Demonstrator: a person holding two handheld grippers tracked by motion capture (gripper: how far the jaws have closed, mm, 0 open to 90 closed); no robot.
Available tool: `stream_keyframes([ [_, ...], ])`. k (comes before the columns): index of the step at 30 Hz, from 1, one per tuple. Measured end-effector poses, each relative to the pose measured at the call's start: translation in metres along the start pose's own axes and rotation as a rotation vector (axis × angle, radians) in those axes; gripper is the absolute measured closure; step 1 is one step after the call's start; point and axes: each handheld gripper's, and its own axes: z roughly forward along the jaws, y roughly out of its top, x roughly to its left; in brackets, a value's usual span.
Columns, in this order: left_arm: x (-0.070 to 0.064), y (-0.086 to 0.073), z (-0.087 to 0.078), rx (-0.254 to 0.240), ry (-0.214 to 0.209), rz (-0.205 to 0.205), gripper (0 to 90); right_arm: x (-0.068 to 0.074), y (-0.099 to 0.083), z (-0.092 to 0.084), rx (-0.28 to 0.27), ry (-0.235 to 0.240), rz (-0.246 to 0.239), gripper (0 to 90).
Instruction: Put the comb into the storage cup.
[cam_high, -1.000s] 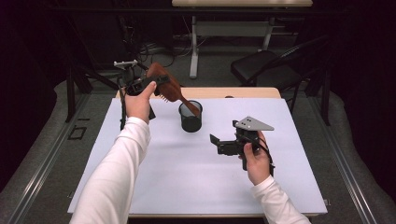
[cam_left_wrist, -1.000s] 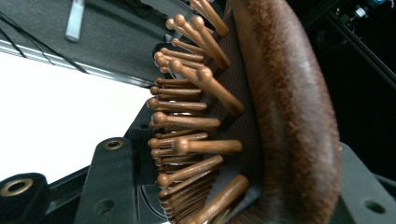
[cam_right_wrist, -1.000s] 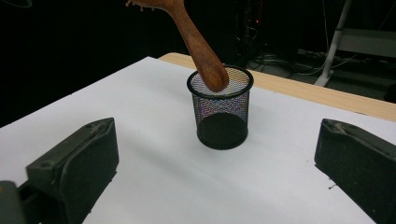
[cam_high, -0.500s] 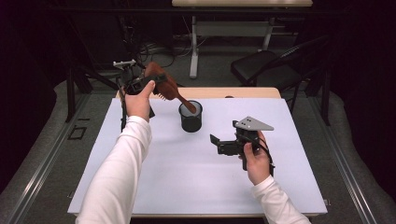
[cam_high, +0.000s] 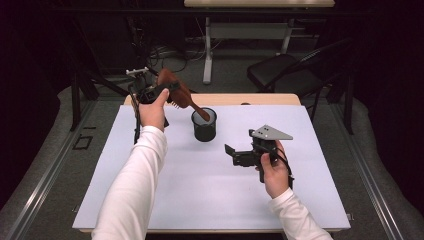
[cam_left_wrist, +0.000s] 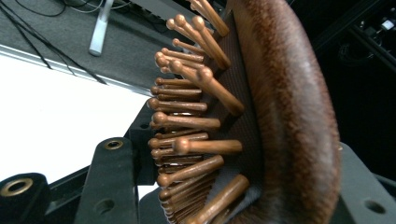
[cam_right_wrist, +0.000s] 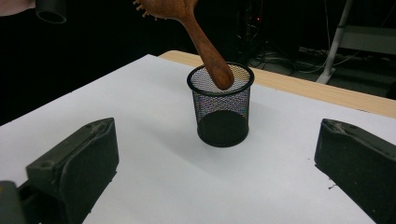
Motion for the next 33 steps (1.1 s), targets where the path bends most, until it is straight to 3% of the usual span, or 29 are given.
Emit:
stream_keyframes([
  [33,0.01,-0.021,0.025,0.03,0.035,0.003,47.7,0.0,-0.001,0.0,0.004,-0.001,-0.002,0.0],
])
